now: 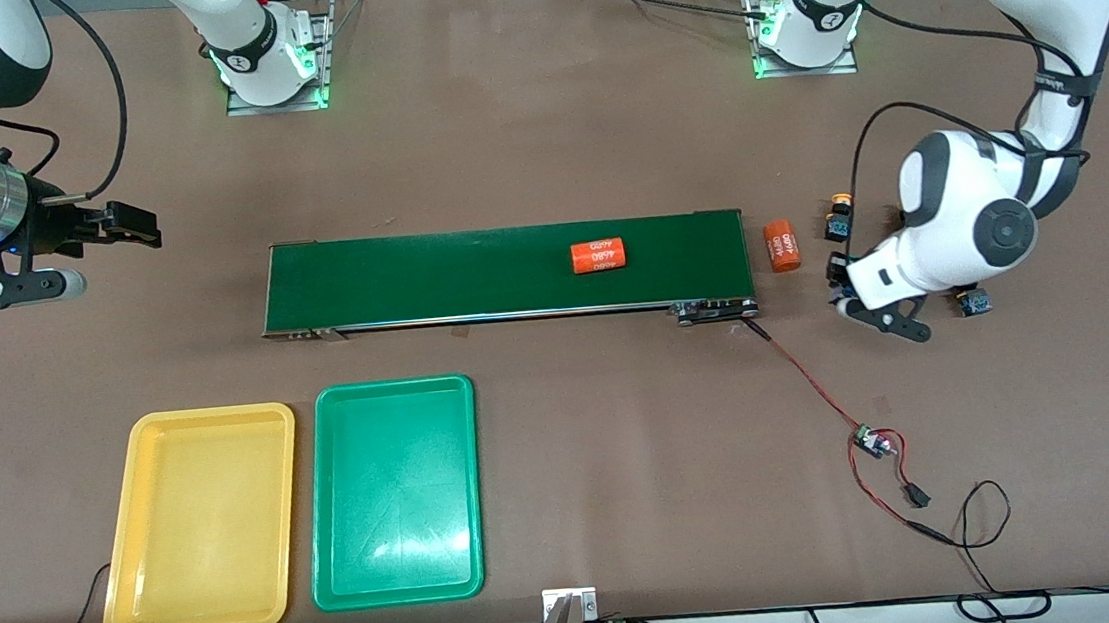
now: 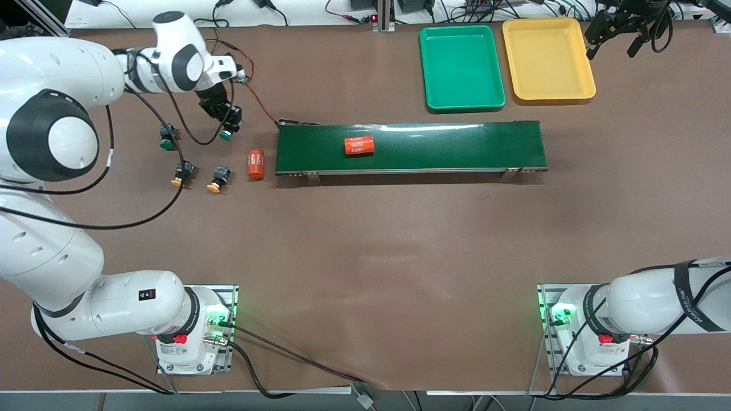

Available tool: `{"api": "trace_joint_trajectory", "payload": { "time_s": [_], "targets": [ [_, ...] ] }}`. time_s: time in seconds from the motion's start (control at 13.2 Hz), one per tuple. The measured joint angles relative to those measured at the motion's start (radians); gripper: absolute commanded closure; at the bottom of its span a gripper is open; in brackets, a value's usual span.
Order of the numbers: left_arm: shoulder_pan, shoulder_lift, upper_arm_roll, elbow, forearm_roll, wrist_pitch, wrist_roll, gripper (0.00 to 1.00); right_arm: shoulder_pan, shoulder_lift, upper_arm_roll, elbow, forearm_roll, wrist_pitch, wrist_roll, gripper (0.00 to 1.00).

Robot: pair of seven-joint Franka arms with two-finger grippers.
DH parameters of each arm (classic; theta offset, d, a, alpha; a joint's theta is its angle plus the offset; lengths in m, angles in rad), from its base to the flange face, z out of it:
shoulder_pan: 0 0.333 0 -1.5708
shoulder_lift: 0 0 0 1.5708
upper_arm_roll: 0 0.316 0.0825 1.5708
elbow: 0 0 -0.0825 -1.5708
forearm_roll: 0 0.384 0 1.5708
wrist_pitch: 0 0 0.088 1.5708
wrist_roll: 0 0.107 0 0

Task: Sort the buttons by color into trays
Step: 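Grasp the green-based button with the left gripper and lift it, then set the button on the conveyor and open the left gripper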

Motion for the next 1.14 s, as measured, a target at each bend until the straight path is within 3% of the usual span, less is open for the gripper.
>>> {"api": "trace_joint_trajectory", "payload": {
  "time_s": [0.38, 0.76, 0.91, 1.14],
  "targets": [
    [-0.161, -0.089, -0.033, 0.000, -0.045, -0.058, -0.331, 1.00, -0.009, -0.009, -0.006, -0.023, 0.036, -0.014, -0.012, 0.00],
    [-0.249, -0.076, -0.120, -0.008, -0.066, -0.028, -0.586, 1.00, -0.009, -0.106, -0.001, -0.188, 0.072, 0.075, 0.035, 0.00],
    [-0.258, -0.059, -0.126, -0.011, -0.066, -0.018, -0.614, 1.00, 0.039, -0.167, 0.010, -0.286, 0.079, 0.147, 0.116, 0.00],
    [-0.260, -0.012, -0.125, -0.014, -0.066, 0.037, -0.614, 1.00, 0.205, -0.220, 0.022, -0.411, 0.081, 0.290, 0.333, 0.00]
  ]
}}
